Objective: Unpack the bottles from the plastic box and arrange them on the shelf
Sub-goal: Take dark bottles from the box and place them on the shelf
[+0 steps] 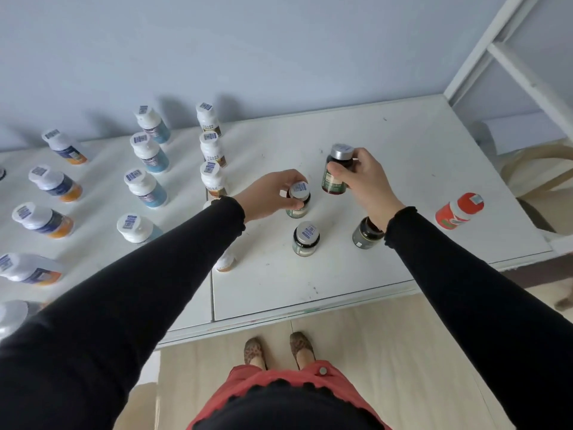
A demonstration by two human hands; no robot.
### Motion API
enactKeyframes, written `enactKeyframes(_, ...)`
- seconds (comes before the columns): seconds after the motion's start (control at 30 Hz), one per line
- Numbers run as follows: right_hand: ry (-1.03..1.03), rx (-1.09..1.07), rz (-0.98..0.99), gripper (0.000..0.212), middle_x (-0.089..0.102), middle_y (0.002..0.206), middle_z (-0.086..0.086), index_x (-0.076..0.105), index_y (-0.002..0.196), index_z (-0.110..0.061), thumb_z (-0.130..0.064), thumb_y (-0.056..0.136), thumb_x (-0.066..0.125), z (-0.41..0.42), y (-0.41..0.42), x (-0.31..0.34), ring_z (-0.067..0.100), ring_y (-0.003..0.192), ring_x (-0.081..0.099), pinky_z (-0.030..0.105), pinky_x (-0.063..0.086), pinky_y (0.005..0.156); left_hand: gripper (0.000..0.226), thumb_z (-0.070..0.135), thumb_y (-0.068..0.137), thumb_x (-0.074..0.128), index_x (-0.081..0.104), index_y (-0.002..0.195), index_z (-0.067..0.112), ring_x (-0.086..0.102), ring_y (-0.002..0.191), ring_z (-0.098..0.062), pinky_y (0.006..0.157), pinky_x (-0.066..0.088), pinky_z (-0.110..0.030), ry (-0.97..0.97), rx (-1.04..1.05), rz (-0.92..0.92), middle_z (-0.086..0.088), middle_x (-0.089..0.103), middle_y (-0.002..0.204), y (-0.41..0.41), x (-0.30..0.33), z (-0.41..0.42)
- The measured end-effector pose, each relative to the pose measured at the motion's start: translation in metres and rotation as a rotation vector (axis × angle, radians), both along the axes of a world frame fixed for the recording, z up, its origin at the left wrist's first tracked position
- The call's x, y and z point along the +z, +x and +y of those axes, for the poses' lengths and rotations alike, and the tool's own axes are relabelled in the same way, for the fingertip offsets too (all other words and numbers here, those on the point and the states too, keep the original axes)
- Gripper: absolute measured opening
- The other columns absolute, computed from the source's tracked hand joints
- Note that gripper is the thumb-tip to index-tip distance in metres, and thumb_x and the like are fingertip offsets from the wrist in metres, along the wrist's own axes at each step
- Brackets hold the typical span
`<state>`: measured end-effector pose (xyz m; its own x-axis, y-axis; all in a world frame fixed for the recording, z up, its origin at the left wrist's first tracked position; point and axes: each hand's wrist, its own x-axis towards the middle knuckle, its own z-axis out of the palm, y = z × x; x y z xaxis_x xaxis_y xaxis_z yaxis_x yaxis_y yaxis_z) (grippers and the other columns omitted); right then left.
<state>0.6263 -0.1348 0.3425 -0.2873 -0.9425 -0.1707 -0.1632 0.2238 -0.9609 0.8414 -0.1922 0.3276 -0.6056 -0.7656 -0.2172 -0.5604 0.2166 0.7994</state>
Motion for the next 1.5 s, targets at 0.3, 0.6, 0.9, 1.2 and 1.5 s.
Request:
enactKeyframes(0.3,0.023,0.195,0.094,0.038,0.067,0.110,0.000,0.061,0.114,-0.015,-0.028,0.082,0.078,-0.053,0.002,-0.004,0.017,0.103,0.065,0.040,0.055,0.091,0.065,0.016,0.083,0.078,0.048,0.137,0.035,0.052,0.127,-0.010,0.105,0.043,-0.032,0.083,0.028,-0.093,0.008,0.059,0.134,0.011,0.009,0.007)
enactKeyframes(0.6,0.069,0.501,0.372,0.042,0.066,0.109,0.001,0.057,0.116,-0.015,-0.022,0.079,0.075,-0.097,0.035,-0.015,0.024,0.105,0.064,0.039,0.052,0.090,0.049,0.034,0.094,0.064,0.048,0.140,0.026,0.052,0.118,-0.022,0.098,0.041,-0.033,-0.341,0.076,-0.534,-0.001,0.058,0.130,0.040,0.038,0.009)
enactKeyframes(0.9,0.122,0.580,0.423,0.063,0.054,0.136,0.001,0.047,0.140,-0.019,-0.023,0.084,0.074,-0.101,0.041,-0.010,0.020,0.126,0.052,0.030,0.042,0.098,0.047,0.036,0.094,0.062,0.049,0.139,0.027,0.051,0.119,-0.021,0.099,0.043,-0.036,-0.344,0.162,-0.500,0.000,0.057,0.132,0.042,0.043,0.026)
enactKeyframes(1.2,-0.402,0.748,0.626,0.036,0.058,0.129,-0.009,0.061,0.125,-0.025,-0.034,0.090,0.067,-0.064,0.150,0.069,0.014,0.121,0.046,0.020,0.029,0.084,0.043,0.031,0.092,0.066,0.056,0.133,0.024,0.052,0.116,-0.026,0.093,0.045,-0.040,-0.528,0.604,-0.431,-0.002,0.061,0.125,0.132,0.078,0.080)
enactKeyframes(1.5,-0.635,1.216,0.602,0.028,0.061,0.117,-0.007,0.066,0.117,-0.021,-0.034,0.092,0.066,0.046,0.381,0.069,0.017,0.113,0.050,0.021,0.032,0.087,0.041,0.030,0.093,0.065,0.057,0.132,0.022,0.053,0.118,-0.025,0.096,0.041,-0.037,-0.451,1.059,-0.531,-0.001,0.061,0.130,0.320,0.074,0.231)
